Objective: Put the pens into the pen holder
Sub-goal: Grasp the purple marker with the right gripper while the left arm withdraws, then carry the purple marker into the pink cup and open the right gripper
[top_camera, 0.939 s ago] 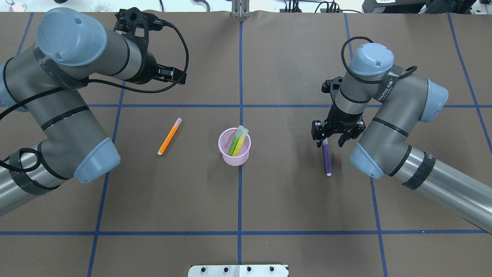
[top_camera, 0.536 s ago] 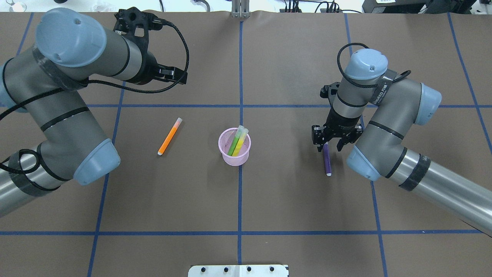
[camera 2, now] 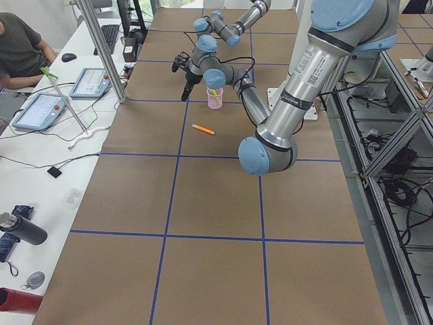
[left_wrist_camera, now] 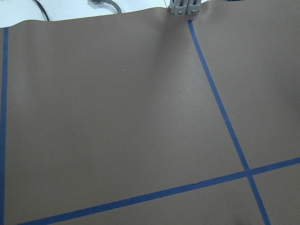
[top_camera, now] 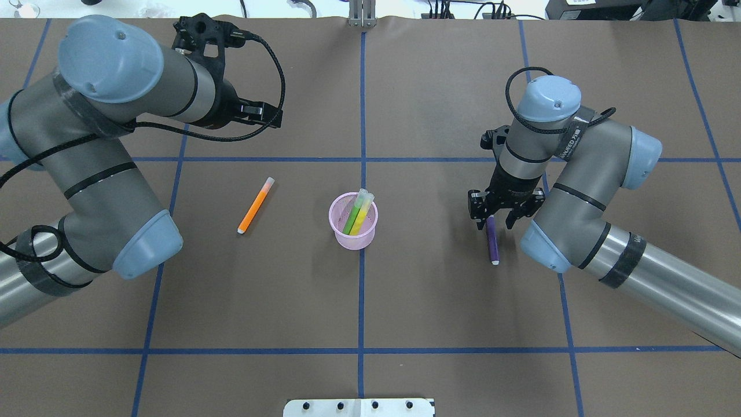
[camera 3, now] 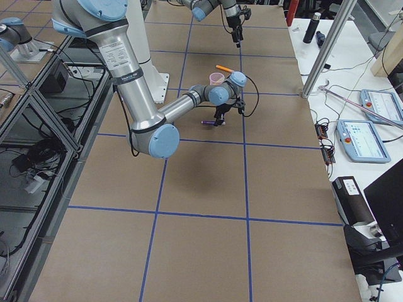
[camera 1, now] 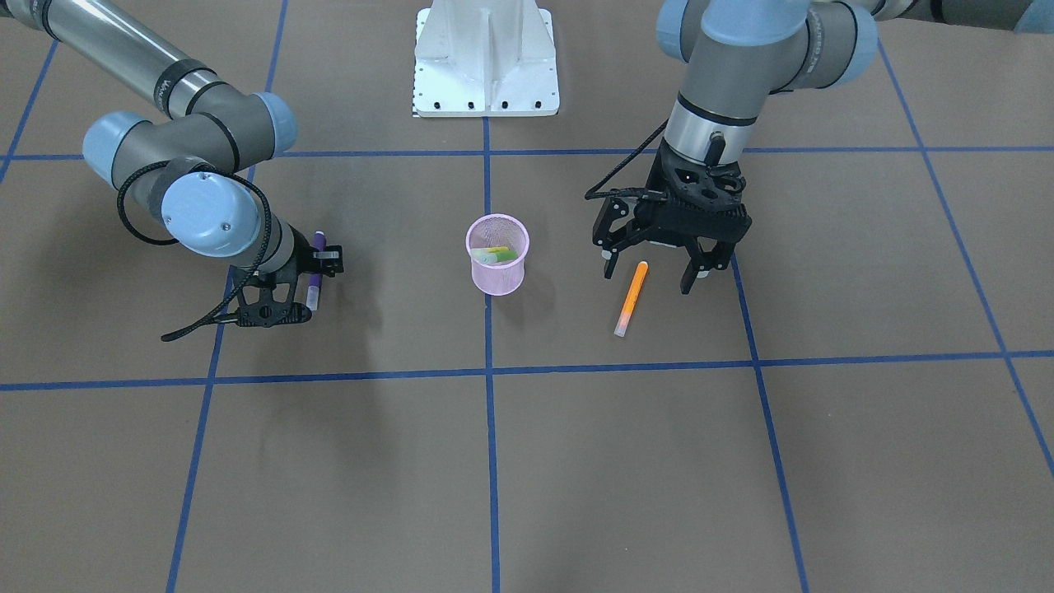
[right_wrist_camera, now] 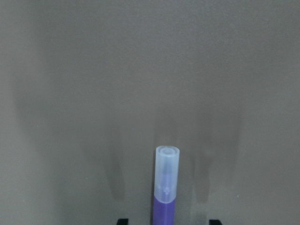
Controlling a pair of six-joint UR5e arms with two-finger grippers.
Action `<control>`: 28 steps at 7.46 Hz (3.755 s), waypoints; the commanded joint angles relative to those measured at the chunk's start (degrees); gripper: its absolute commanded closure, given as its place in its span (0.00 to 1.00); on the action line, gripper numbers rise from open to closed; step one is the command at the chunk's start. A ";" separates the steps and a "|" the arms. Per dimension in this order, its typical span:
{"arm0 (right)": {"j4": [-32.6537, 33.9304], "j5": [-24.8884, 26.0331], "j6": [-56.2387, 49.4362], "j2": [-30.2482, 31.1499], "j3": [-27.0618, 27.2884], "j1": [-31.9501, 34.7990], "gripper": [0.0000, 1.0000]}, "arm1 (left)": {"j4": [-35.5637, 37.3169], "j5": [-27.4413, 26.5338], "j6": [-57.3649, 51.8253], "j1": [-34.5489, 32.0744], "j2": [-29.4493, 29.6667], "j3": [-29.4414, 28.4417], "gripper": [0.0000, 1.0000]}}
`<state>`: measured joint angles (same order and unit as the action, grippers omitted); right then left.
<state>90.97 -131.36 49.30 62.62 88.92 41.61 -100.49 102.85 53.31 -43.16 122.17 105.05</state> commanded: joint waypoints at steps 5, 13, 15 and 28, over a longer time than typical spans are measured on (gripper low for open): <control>0.00 -1.26 -0.17 -0.22 -1.56 -0.04 0.96 | -0.05 -0.02 0.65 0.09 0.00 0.33 0.01; -15.03 20.64 24.59 -5.66 10.46 -6.07 1.00 | -0.67 0.42 0.39 0.09 -3.06 4.44 0.01; -14.95 30.75 34.05 -8.64 12.41 -8.64 1.00 | -1.11 0.51 -0.05 0.00 -7.63 8.22 0.02; -10.56 53.69 41.93 -8.75 16.61 -20.35 0.01 | -0.93 0.59 -0.75 0.53 -8.00 4.21 0.02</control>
<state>78.90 -75.49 91.53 53.22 103.18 20.47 -101.63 103.39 53.10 -42.78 113.46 111.19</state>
